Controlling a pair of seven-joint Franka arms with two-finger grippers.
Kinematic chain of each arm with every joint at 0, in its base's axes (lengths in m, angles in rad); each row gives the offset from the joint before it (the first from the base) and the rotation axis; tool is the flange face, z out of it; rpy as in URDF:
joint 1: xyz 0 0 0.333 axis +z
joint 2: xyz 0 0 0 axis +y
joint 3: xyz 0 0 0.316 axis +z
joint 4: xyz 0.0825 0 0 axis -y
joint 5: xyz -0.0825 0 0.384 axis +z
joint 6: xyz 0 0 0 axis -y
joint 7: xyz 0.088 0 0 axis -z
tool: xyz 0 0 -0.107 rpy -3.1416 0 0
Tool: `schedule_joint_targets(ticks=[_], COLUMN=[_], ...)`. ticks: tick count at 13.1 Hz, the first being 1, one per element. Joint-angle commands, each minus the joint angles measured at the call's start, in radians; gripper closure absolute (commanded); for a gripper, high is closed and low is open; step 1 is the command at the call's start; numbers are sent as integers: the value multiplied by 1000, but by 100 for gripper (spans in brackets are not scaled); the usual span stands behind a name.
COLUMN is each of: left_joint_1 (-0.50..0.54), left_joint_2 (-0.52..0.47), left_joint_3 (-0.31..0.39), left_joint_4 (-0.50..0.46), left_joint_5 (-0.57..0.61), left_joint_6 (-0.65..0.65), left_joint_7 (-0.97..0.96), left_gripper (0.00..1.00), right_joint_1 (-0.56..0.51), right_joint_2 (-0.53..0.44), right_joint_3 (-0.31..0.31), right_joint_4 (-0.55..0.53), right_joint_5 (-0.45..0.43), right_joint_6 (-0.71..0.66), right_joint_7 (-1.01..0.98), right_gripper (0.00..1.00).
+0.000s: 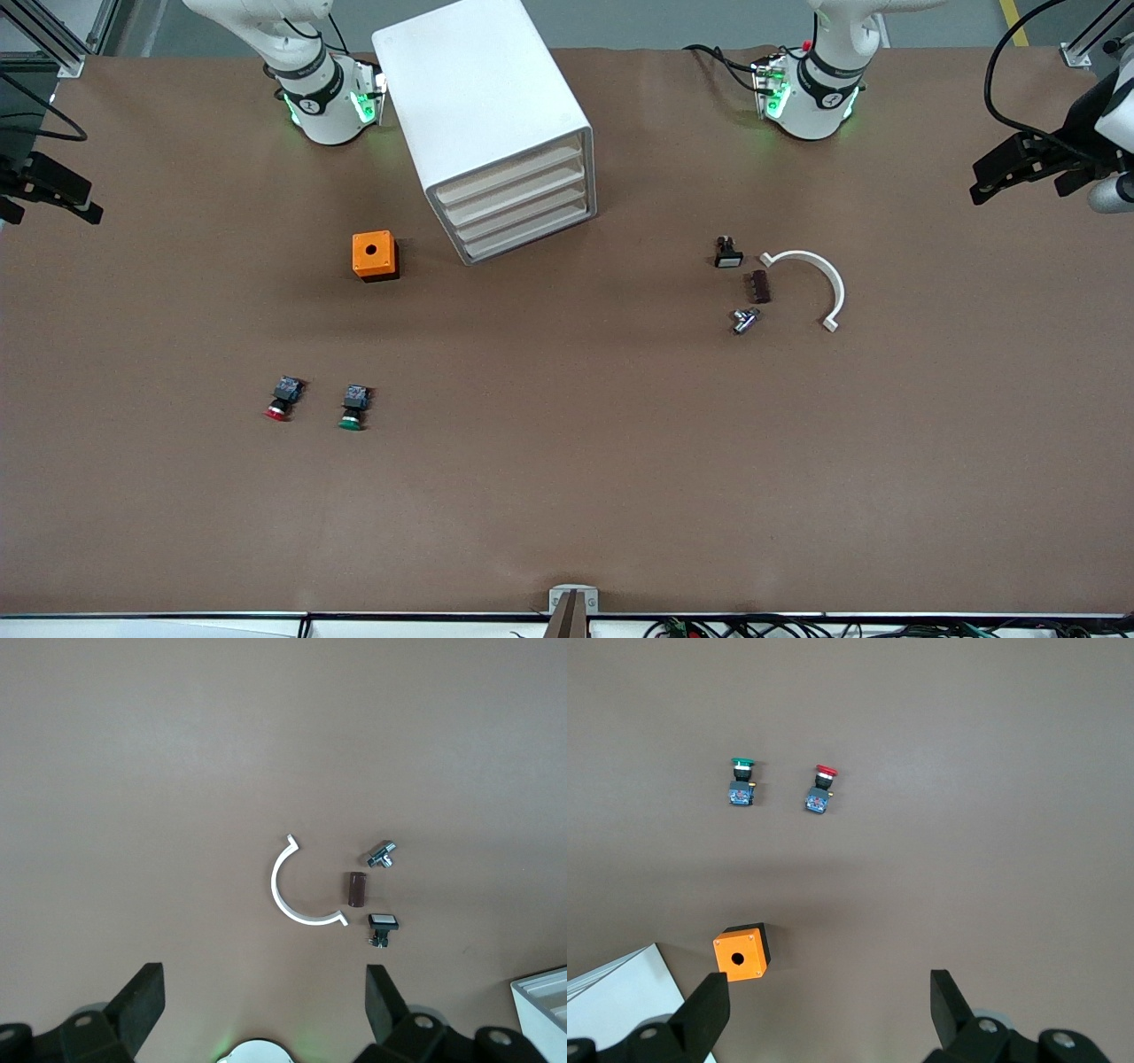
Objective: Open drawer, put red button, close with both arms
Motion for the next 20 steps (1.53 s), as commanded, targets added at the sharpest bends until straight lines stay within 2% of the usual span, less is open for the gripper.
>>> schedule_joint_targets(ticks=[1,6,10,16,20], left_joint_1=[-1,11,-1,-92,-217], left_joint_2=[21,25,141,344,497], left_joint_3=[-16,-4,-12,-16,-16], left_joint_4=[26,47,36,49,108], left_joint_5=[-3,21,6,-64,-101], left_joint_6=[-11,-12,-22,-12,12], left_joint_7=[15,17,-38,-574,-917], left_gripper=[0,0,0,0,0], right_joint_1=[1,1,-2,0,0], right_joint_2=[-2,1,1,2,39], right_joint_3=[-1,-2,-2,-2,-2], right_joint_4=[10,16,19,19,19], right_joint_5=[0,0,-8,-11,-8], right_joint_6=[-5,-14,-10,16,87], right_joint_7=[-12,-5,-13,-15,-36], right_gripper=[0,0,0,0,0])
